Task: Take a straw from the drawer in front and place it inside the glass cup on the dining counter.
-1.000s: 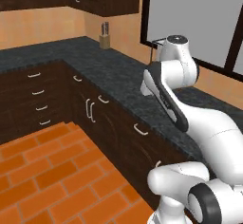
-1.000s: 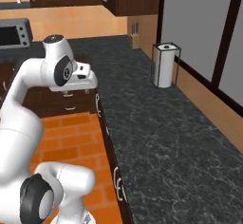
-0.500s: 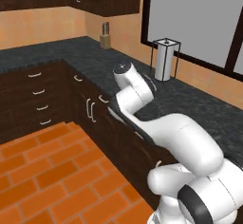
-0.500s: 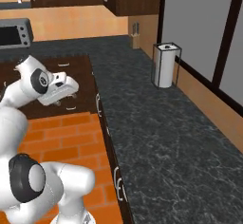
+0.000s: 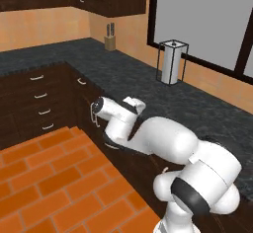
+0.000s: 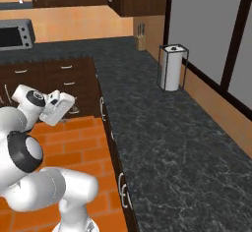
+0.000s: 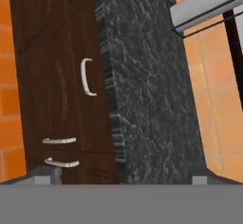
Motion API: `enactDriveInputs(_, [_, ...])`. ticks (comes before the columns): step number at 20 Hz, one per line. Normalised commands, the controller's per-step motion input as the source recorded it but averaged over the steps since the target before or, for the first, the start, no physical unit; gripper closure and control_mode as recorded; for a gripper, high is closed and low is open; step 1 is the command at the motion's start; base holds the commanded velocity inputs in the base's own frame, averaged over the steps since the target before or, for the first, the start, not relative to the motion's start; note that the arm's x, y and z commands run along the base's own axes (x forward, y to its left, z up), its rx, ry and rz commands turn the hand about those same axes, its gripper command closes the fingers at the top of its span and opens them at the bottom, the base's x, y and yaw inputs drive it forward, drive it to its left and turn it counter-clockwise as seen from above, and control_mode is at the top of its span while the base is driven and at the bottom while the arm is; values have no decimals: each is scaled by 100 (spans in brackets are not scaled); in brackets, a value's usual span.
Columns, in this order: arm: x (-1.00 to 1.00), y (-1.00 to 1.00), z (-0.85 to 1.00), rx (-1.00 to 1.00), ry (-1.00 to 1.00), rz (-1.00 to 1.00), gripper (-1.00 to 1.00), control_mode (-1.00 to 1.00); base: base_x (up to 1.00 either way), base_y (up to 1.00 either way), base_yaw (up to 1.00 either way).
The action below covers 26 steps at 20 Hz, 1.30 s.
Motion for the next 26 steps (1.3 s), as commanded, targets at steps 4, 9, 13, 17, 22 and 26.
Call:
enactDriveInputs(4, [32, 0, -67, -27, 0, -4, -100, -100, 0, 0, 0])
enactDriveInputs(9, [23, -15, -66, -17, 0, -13, -100, -100, 0, 0, 0])
enactDriveInputs(13, [31, -29, -66, -16, 0, -11, -100, -100, 0, 0, 0])
enactDriveInputs(17, [43, -35, -54, -7, 0, -2, -100, -100, 0, 0, 0])
enactDriveInputs(22, [36, -45, -41, -3, 0, -5, -100, -100, 0, 0, 0])
enactDriveInputs(26, [20, -47, -30, -1, 0, -4, -100, -100, 0, 0, 0])
